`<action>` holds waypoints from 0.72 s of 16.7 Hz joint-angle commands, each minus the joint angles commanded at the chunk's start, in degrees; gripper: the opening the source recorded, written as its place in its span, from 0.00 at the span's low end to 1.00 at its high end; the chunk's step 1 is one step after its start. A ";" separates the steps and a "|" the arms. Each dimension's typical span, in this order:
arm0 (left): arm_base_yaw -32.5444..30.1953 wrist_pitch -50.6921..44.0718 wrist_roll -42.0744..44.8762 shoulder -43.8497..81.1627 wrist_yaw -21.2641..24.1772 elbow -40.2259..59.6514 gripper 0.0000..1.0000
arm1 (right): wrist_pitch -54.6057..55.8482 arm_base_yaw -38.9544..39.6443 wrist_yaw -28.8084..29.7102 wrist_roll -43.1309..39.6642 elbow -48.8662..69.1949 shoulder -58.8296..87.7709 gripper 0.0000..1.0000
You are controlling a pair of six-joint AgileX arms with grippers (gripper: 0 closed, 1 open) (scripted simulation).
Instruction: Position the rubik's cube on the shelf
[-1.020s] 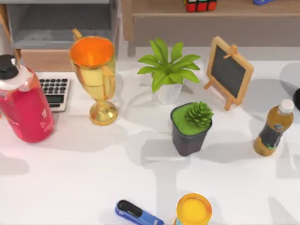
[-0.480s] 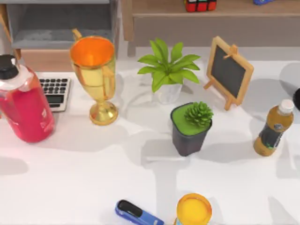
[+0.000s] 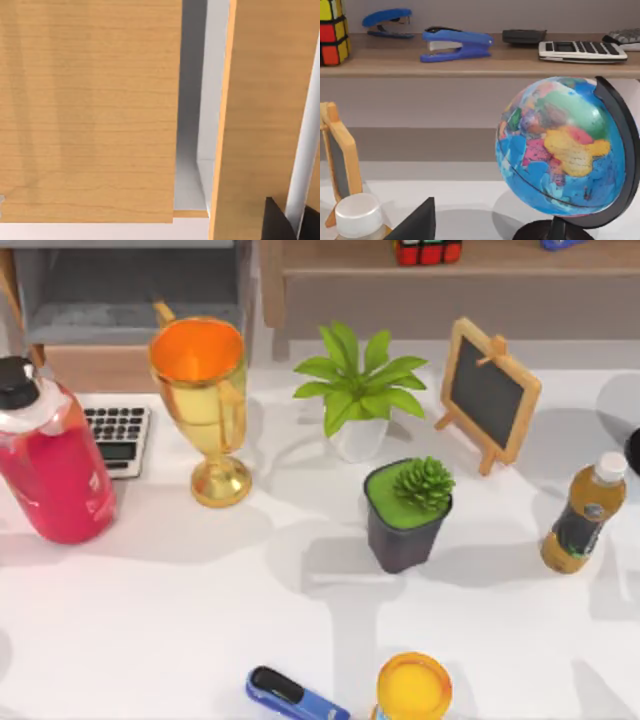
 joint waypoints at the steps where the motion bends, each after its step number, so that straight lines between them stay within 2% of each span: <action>1: -0.87 -0.90 -0.04 0.65 -0.89 1.61 0.00 | 0.00 0.00 0.00 0.00 0.00 0.00 1.00; 9: -2.29 -2.92 -0.16 2.18 -2.33 4.23 0.00 | 0.00 0.00 0.00 0.00 0.00 0.00 1.00; 12: -4.11 -5.64 -0.11 4.62 -4.26 10.00 0.00 | 0.00 0.00 0.00 0.00 0.00 0.00 1.00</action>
